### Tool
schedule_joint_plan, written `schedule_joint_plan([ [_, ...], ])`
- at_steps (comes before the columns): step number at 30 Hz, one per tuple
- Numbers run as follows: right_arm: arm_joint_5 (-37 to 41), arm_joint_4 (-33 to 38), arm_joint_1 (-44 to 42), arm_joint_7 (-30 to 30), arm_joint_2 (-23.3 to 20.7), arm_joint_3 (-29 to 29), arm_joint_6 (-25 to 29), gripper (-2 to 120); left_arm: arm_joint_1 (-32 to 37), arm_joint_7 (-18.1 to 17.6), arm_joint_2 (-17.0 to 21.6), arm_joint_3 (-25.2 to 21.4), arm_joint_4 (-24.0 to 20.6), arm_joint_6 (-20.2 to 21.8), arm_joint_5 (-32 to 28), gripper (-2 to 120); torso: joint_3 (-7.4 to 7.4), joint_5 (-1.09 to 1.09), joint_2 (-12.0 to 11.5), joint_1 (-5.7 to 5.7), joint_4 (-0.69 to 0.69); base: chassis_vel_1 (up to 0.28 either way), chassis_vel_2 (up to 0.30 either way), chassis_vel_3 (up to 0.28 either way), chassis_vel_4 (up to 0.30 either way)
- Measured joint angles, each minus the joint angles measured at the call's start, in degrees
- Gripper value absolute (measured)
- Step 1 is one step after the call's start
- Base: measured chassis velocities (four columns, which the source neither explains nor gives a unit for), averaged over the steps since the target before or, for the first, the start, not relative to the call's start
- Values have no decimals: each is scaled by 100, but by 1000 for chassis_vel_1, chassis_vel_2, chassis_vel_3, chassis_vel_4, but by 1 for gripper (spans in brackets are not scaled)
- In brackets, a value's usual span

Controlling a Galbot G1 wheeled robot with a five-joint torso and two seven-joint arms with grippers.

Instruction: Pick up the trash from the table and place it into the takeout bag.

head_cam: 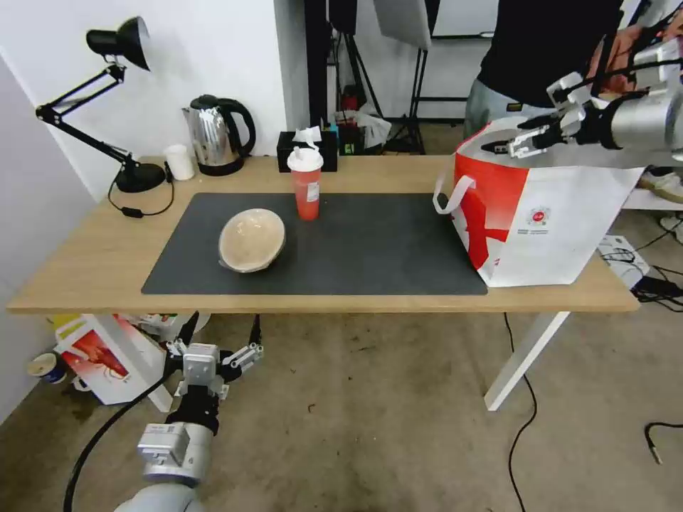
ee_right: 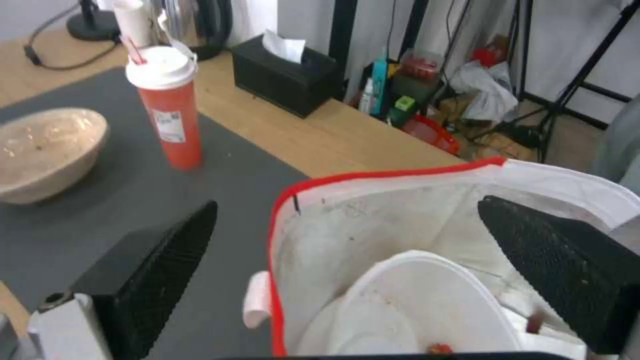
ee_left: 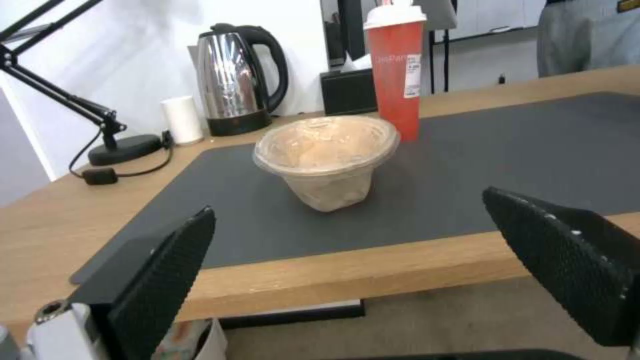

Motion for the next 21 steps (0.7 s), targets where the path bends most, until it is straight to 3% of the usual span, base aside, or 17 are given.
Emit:
schedule_joint_plan([
  [9, 60, 29, -613, 102, 33, 692, 49, 100, 0, 0, 0, 0, 0, 0, 0, 100, 0, 1, 0, 0, 0, 0, 0, 0, 0],
  [13, 179, 167, -1036, 208, 22, 1138, 360, 100, 0, 0, 0, 0, 0, 0, 0, 100, 0, 3, 0, 0, 0, 0, 0, 0, 0],
  [21, 444, 720, -2067, 658, 266, 2283, 1772, 100, 0, 0, 0, 0, -1, 0, 0, 100, 0, 0, 0, 0, 1, 0, 0, 0, 0],
])
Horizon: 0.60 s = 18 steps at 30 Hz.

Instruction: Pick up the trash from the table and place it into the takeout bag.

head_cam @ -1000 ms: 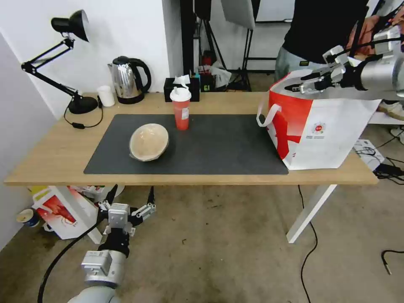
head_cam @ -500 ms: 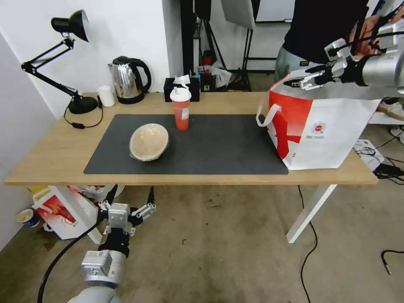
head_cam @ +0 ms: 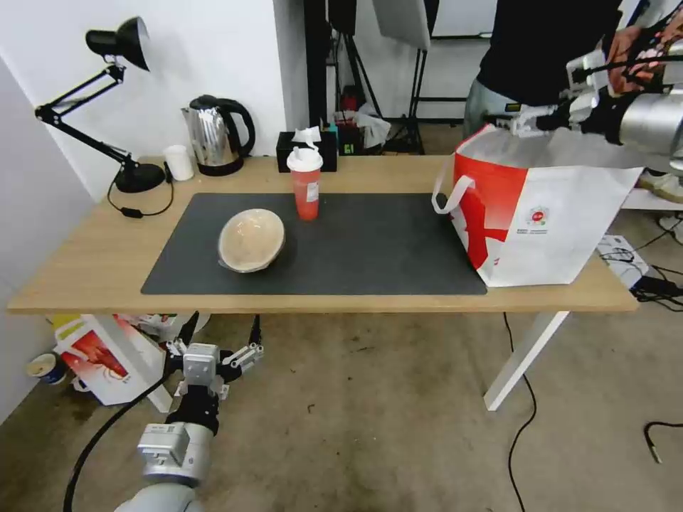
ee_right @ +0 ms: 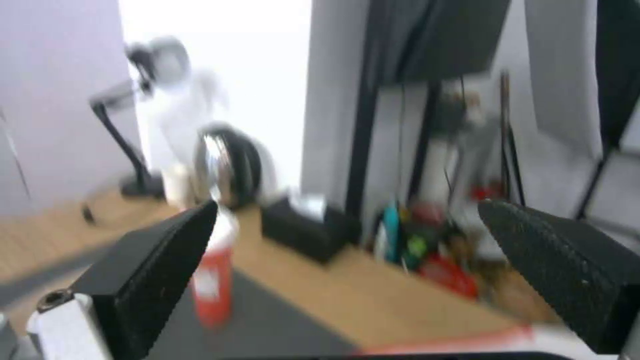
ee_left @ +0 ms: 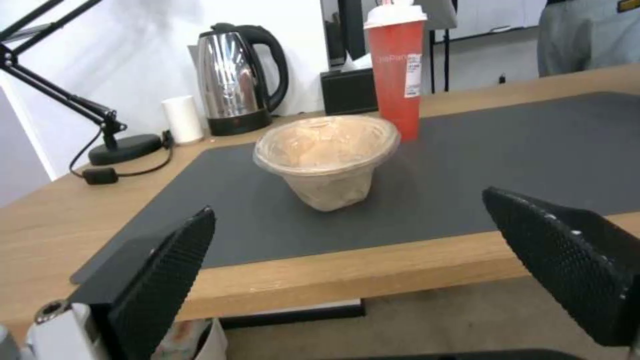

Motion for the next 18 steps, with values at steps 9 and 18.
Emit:
schedule_joint_plan([
  [9, 225, 703, -346, 417, 177, 240, 707, 100, 0, 0, 0, 0, 0, 0, 0, 100, 0, -1, 0, 0, -1, 0, 0, 0, 0],
  [18, 371, 1497, -817, 1939, 589, 311, 1026, 100, 0, 0, 0, 0, 0, 0, 0, 100, 0, 0, 0, 0, -1, 0, 0, 0, 0],
])
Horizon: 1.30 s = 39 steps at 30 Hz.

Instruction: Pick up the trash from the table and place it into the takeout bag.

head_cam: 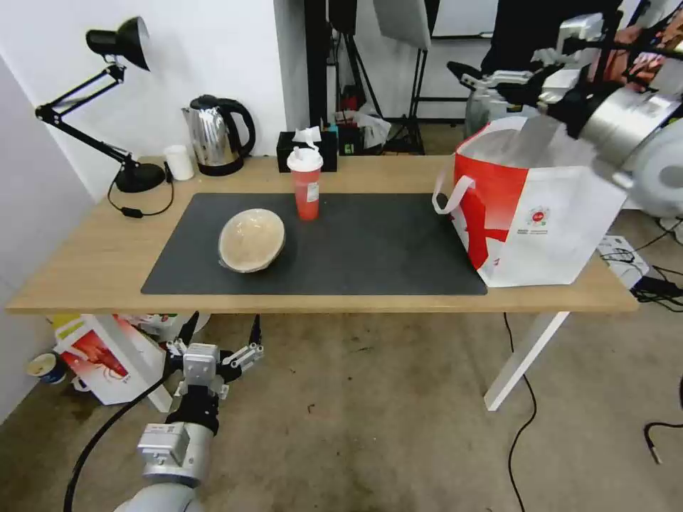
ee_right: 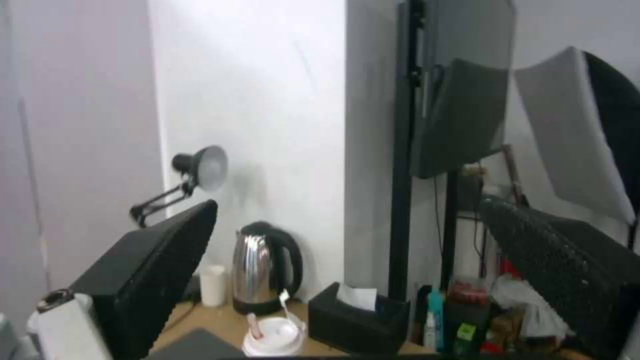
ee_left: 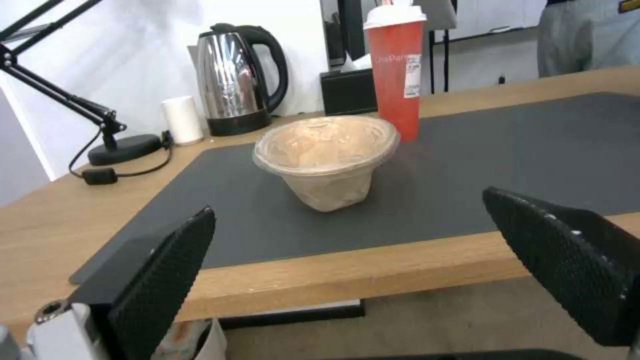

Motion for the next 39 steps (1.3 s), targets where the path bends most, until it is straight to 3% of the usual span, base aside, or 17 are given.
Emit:
schedule_joint_plan([
  [4, -51, 564, -524, 1062, 369, 101, 324, 100, 0, 0, 0, -1, 0, 0, 0, 100, 0, 0, 0, 0, 0, 0, 0, 0, 0],
  [12, -605, 1164, -1379, 1953, 711, 381, 759, 100, 0, 1, 0, 1, 0, 0, 0, 100, 0, 1, 0, 0, -1, 0, 0, 0, 0],
  [14, -985, 1419, -1972, 2270, 876, 616, 918, 100, 0, 0, 0, 0, 0, 0, 0, 100, 0, 1, 0, 0, 0, 0, 0, 0, 0],
  [29, -2757, 2453, -4335, 2713, 1305, 1147, 1467, 100, 0, 0, 0, 0, 0, 0, 0, 100, 0, 0, 0, -1, 0, 0, 0, 0, 0],
  [33, -3493, 2478, -5042, 2784, 1319, 1166, 1916, 100, 0, 0, 0, 0, 0, 0, 0, 100, 0, 1, 0, -2, -1, 0, 0, 0, 0],
  [39, -4078, 2500, -5541, 3039, 1363, 1167, 2165, 100, 0, 0, 0, 0, 0, 0, 0, 100, 0, 0, 0, -1, 0, 0, 0, 0, 0],
])
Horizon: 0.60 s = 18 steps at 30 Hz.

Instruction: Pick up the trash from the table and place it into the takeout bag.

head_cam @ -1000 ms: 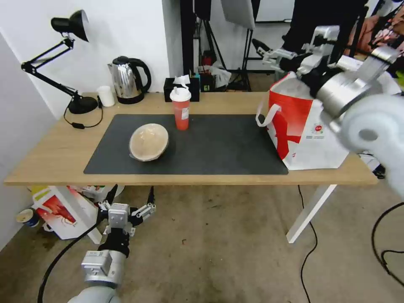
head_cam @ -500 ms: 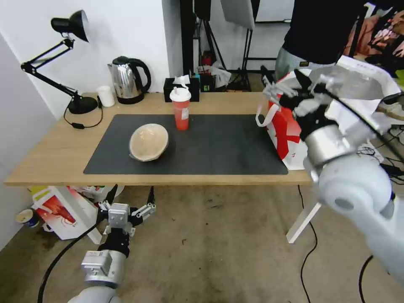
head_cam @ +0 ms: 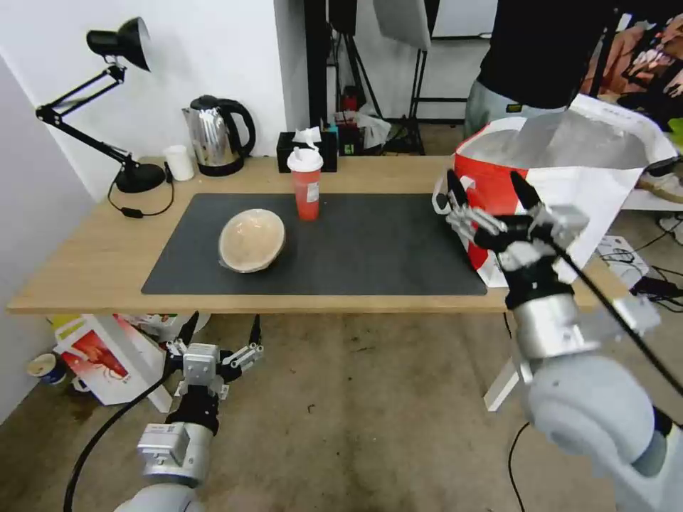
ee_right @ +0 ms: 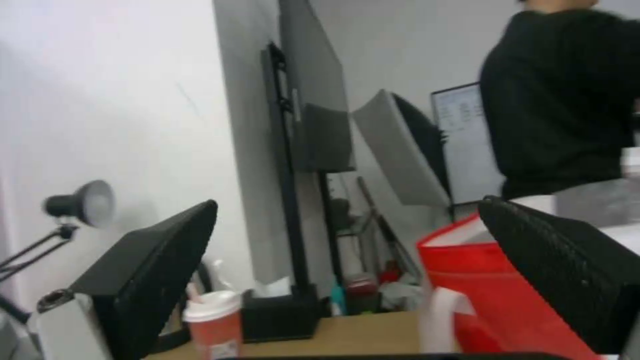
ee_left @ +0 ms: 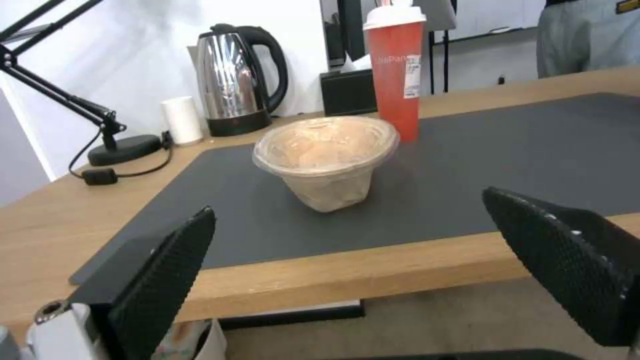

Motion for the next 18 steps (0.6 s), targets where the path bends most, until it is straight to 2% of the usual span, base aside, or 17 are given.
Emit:
schedule_joint_plan([
  [3, -447, 56, -335, 153, 167, -22, 60, 100, 0, 0, 0, 0, 0, 0, 0, 100, 0, 0, 0, 0, 1, 0, 0, 0, 0],
  [7, -534, 67, -410, 182, 201, -36, 69, 100, 0, 0, 0, 0, 0, 0, 0, 100, 0, 0, 0, 0, 0, 0, 0, 0, 0],
  [18, -1453, -19, -1352, 745, 496, -165, 177, 100, 0, 0, 0, 0, 0, 0, 0, 100, 0, 1, 0, 0, -1, 0, 0, 0, 0],
])
